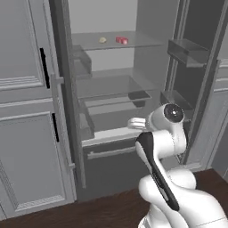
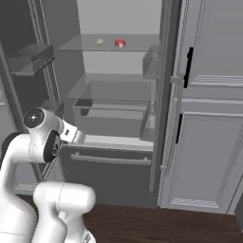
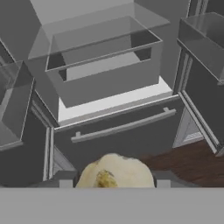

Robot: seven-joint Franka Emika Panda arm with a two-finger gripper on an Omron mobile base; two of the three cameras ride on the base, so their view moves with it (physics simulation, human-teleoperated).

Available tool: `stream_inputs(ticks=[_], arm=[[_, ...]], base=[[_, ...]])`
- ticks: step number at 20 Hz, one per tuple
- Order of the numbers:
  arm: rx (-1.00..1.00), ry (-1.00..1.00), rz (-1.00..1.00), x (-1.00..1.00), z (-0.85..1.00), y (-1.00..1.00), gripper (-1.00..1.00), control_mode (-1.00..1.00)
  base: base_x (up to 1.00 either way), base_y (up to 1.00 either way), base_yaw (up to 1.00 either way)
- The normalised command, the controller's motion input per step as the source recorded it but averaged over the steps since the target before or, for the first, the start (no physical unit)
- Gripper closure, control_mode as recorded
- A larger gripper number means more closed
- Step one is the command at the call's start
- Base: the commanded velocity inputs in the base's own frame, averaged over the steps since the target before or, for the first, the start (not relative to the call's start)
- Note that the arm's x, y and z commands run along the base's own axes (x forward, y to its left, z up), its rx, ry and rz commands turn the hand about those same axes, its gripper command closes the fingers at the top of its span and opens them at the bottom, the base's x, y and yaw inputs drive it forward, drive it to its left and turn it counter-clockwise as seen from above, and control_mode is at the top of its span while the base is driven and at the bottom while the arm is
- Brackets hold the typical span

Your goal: Place one garlic and one steak in each tupperware on the nearby counter, to pack two identical lunches.

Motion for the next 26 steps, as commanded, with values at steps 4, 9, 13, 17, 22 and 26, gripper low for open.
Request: stream_inputs(ticks=[4,9,13,17,22,26], arm=[[0.0,0.0,0.0,0.0,0.0,0.0,1.0,1.0],[0.0,0.0,0.0,0.0,0.0,0.0,1.0,1.0],[0.0,0.0,0.0,0.0,0.0,0.0,1.0,1.0],[0.0,0.0,0.0,0.0,0.0,0.0,1.0,1.0],[0.0,0.0,0.0,0.0,0.0,0.0,1.0,1.0],[0.0,0.0,0.0,0.0,0.0,0.0,1.0,1.0]], base=[[-0.86,0.43,0.61],[-0.27,0.48,0.62],[0.42,0.38,0.55],[0.94,0.4,0.44],[1.0,0.34,0.4],[1.0,0.07,0.39]])
